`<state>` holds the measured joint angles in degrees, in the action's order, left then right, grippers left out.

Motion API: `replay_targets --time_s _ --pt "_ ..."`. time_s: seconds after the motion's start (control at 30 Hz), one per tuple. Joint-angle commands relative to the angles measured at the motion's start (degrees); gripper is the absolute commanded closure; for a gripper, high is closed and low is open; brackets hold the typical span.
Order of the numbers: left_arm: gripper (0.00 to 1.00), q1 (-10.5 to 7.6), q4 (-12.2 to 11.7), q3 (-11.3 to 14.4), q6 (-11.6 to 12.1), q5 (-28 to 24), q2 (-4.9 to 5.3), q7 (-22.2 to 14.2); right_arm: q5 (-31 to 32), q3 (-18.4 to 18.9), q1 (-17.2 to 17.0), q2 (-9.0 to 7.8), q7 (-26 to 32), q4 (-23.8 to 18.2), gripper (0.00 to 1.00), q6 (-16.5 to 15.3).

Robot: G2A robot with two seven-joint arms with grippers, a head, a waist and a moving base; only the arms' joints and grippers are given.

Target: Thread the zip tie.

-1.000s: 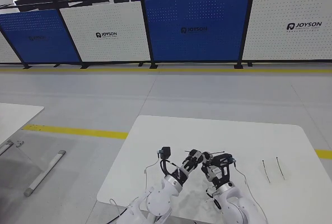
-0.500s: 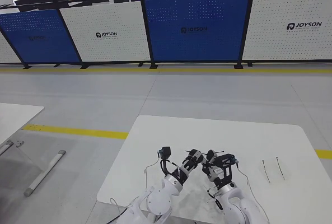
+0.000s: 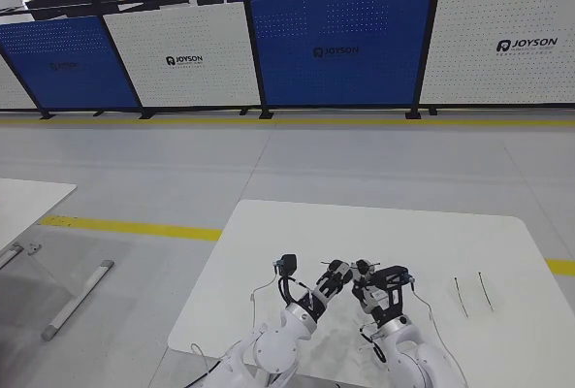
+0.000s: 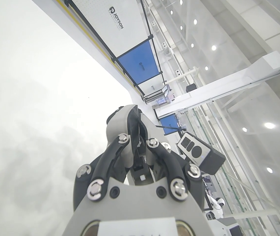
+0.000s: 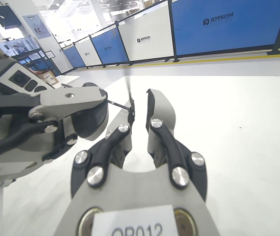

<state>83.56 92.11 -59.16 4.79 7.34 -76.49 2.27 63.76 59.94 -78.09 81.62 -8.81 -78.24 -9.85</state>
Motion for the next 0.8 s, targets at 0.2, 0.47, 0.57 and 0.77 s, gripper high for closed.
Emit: replay_targets --time_s 0.2,0.47,0.57,0.77 --pt "1.00 0.11 0.1 -0.1 0.4 -0.3 0.00 0.2 -0.7 0.0 0.2 0.07 -0.2 0.6 1.00 -0.2" --pt "1.00 0.44 0.4 -0.1 1.1 -0.1 0.05 0.2 -0.6 -0.3 0.6 0.15 0.0 1.2 1.00 -0.4" --pt "1.00 0.44 0.4 -0.1 1.1 -0.2 0.04 0.4 -0.8 -0.3 0.7 0.12 0.7 1.8 1.00 -0.8" --pt "1.00 0.41 0.4 -0.5 1.1 -0.4 0.04 0.9 -1.1 0.1 0.8 0.02 0.5 3.4 0.93 -1.5"
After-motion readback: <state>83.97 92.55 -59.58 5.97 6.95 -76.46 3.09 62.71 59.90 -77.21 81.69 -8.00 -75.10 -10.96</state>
